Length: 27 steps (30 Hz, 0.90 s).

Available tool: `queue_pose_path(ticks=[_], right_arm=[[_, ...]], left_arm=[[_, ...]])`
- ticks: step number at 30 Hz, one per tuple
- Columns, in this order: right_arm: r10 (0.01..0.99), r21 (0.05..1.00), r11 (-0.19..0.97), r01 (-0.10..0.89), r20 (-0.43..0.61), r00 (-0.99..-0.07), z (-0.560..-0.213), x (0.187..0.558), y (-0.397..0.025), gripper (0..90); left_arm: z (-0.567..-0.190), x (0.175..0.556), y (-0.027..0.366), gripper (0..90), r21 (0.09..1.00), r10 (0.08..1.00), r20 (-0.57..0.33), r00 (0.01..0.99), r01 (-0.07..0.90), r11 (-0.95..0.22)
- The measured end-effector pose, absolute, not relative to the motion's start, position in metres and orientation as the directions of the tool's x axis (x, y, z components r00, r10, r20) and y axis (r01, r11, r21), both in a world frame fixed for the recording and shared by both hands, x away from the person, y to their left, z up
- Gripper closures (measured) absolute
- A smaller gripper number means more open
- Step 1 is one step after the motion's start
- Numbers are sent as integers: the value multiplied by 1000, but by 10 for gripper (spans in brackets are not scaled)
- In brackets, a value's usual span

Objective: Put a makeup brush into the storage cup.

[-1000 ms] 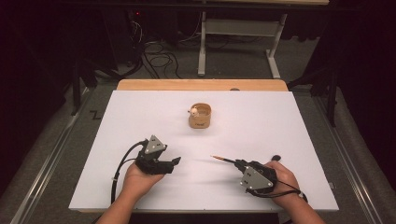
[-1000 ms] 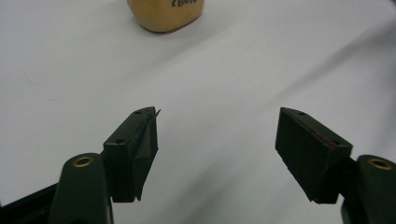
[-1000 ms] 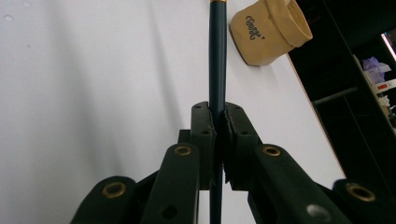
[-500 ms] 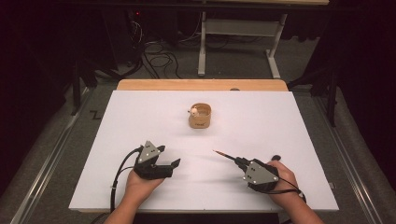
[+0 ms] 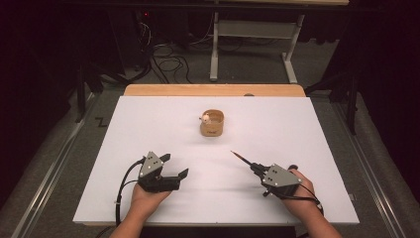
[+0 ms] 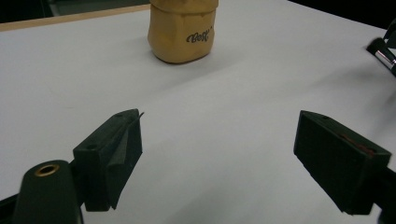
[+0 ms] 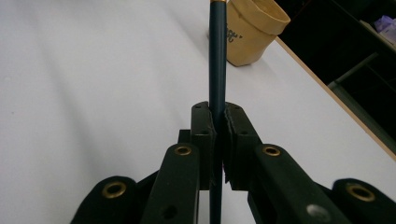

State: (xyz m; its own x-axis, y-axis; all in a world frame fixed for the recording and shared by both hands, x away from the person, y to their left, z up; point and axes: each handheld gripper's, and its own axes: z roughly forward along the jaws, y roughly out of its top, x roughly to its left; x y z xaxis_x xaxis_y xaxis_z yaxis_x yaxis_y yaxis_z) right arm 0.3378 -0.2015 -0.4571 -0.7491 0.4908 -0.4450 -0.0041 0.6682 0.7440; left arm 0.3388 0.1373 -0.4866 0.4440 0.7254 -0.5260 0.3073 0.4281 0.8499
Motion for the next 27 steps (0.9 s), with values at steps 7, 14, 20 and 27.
queue_pose_path(ticks=[7, 14, 20, 27], right_arm=[[529, 792, 610, 33, -375, -761, -455, 340, -206, 851], [562, 831, 552, 65, -314, -765, -455, 342, -211, 851], [583, 858, 507, 83, -271, -766, -452, 344, -215, 852], [605, 891, 441, 109, -205, -769, -450, 347, -221, 852]], left_arm=[[-487, 338, 139, 130, 852, 732, -523, 437, 291, 435], [-484, 339, 141, 130, 848, 728, -530, 435, 276, 453], [-484, 338, 141, 131, 845, 724, -534, 436, 277, 457], [-484, 339, 141, 131, 848, 729, -531, 432, 270, 457]])
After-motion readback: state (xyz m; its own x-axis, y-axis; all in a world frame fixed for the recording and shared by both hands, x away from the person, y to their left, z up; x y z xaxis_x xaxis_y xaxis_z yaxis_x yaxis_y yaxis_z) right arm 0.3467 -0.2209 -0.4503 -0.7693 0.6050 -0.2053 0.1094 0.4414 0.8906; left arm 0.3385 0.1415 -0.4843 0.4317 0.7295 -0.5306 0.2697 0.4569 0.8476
